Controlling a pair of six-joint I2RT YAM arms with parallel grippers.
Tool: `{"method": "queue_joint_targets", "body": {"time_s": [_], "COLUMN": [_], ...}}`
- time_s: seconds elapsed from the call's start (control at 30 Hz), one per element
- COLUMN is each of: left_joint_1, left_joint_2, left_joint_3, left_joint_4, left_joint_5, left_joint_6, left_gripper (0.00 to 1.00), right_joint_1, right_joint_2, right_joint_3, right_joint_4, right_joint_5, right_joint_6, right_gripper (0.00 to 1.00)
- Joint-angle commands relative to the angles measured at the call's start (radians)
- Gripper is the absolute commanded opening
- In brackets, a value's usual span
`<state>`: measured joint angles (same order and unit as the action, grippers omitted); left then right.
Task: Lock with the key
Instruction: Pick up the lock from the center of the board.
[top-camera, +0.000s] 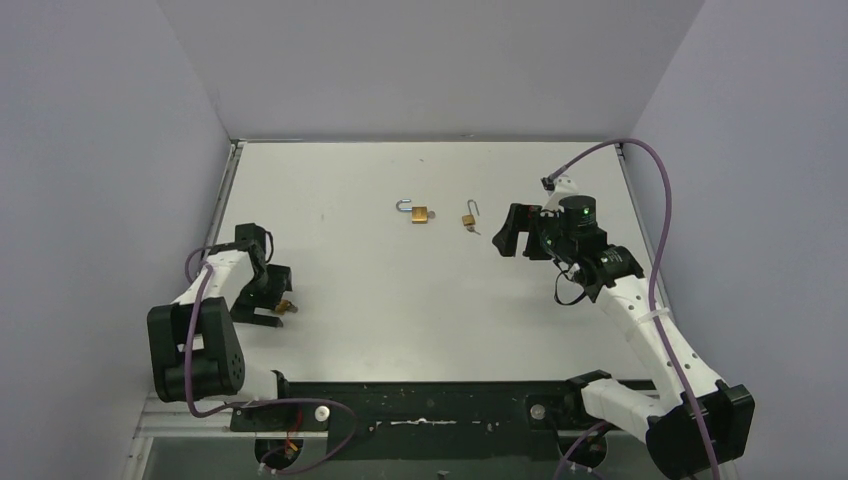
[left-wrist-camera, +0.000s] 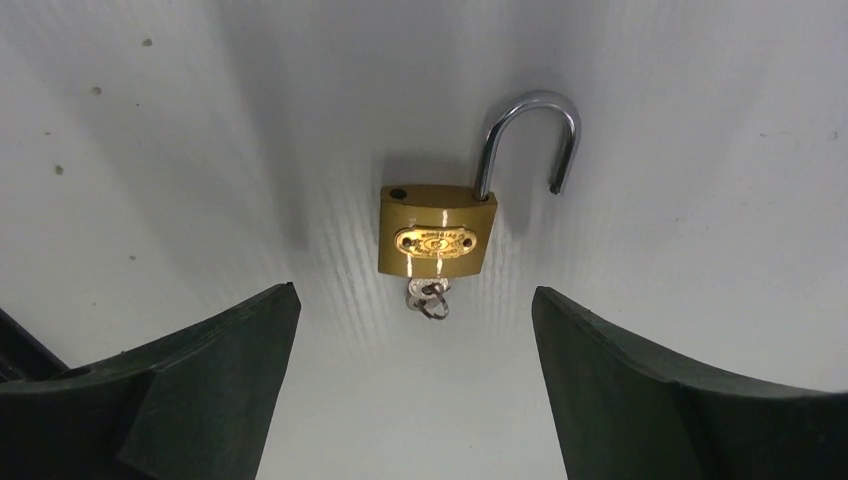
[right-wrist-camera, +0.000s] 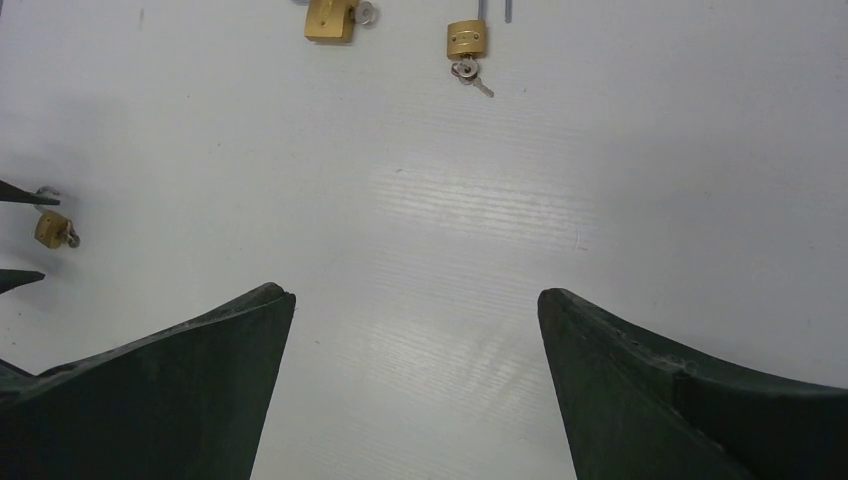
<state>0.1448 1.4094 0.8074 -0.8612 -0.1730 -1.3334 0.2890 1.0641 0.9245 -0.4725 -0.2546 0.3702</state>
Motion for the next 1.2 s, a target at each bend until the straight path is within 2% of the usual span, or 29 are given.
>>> {"method": "queue_joint_targets", "body": {"time_s": [0.0, 0.3, 0.53, 0.7, 0.8, 0.83, 0.93, 0.97, 1.17], "left_joint_1": [-0.004, -0.001, 0.007, 0.007, 0.007, 0.007, 0.004, -0.007, -0.135], "left_joint_2": [0.055, 0.102, 0.124, 0.129, 0.127, 0.126, 0.127, 0.126, 0.105], "left_joint_3": [0.021, 0.001, -0.027, -0.050, -0.073, -0.077, -0.073, -0.056, 0.144], "left_joint_4": [0.086, 0.111, 0.147, 0.169, 0.189, 0.197, 0.217, 0.215, 0.195], "left_joint_5": [-0.036, -0.067, -0.057, -0.036, -0.017, -0.009, 0.024, 0.030, 0.126], "left_joint_6": [-0.013, -0.002, 0.009, 0.016, 0.025, 0.030, 0.091, 0.123, 0.427], "left_gripper": [0.85, 0.83, 0.70, 0.52, 0.38, 0.32, 0.03, 0.00, 0.00], "right_joint_1": [0.001, 0.001, 0.000, 0.001, 0.001, 0.001, 0.000, 0.001, 0.002], "right_joint_2": [-0.032, -0.018, -0.019, -0.025, -0.027, -0.027, -0.027, -0.027, -0.024], "right_joint_3": [0.001, -0.012, -0.010, -0.016, -0.019, -0.019, -0.016, -0.014, -0.006], "right_joint_4": [0.029, 0.033, 0.035, 0.034, 0.034, 0.034, 0.029, 0.028, 0.036], "right_joint_5": [-0.007, -0.008, -0.011, -0.007, -0.006, -0.006, -0.007, -0.006, -0.036], "right_joint_6": [-0.026, -0.029, -0.031, -0.031, -0.030, -0.030, -0.031, -0.030, -0.029], "right_gripper": [1.00, 1.00, 1.00, 1.00, 1.00, 1.00, 1.00, 1.00, 1.00]}}
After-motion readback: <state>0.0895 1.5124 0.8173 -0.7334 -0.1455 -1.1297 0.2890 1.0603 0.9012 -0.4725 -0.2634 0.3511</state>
